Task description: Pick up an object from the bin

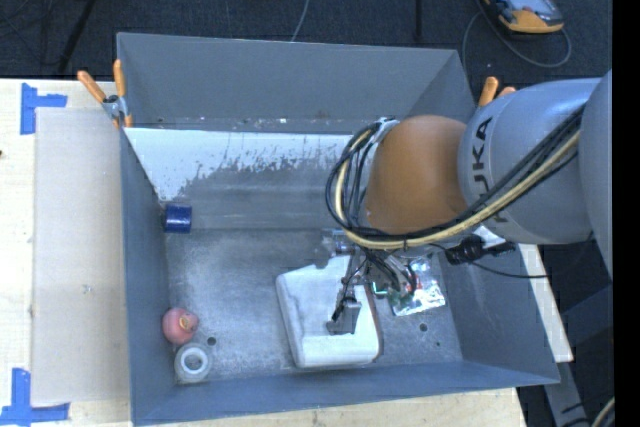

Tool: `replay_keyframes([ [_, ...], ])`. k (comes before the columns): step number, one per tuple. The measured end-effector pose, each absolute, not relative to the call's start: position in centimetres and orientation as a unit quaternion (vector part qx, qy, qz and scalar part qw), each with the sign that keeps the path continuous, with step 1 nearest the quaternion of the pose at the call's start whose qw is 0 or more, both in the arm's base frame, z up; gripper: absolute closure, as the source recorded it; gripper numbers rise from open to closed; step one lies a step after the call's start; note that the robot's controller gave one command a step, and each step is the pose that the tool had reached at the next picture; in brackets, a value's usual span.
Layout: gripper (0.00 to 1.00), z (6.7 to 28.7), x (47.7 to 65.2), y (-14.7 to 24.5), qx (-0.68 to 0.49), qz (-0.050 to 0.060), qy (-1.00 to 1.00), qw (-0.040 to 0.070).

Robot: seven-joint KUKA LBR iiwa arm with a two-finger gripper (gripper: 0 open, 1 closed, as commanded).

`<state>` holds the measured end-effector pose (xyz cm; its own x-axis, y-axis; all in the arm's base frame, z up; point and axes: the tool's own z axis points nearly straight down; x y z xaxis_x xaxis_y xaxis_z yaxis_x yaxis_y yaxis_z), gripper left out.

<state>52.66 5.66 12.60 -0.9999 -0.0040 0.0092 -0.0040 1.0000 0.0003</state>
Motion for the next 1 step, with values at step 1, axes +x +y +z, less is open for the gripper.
replay_keyframes([
  [1, 0.00, 7.03, 58.28, 7.00, 0.026, -0.001, -1.000, 0.003],
])
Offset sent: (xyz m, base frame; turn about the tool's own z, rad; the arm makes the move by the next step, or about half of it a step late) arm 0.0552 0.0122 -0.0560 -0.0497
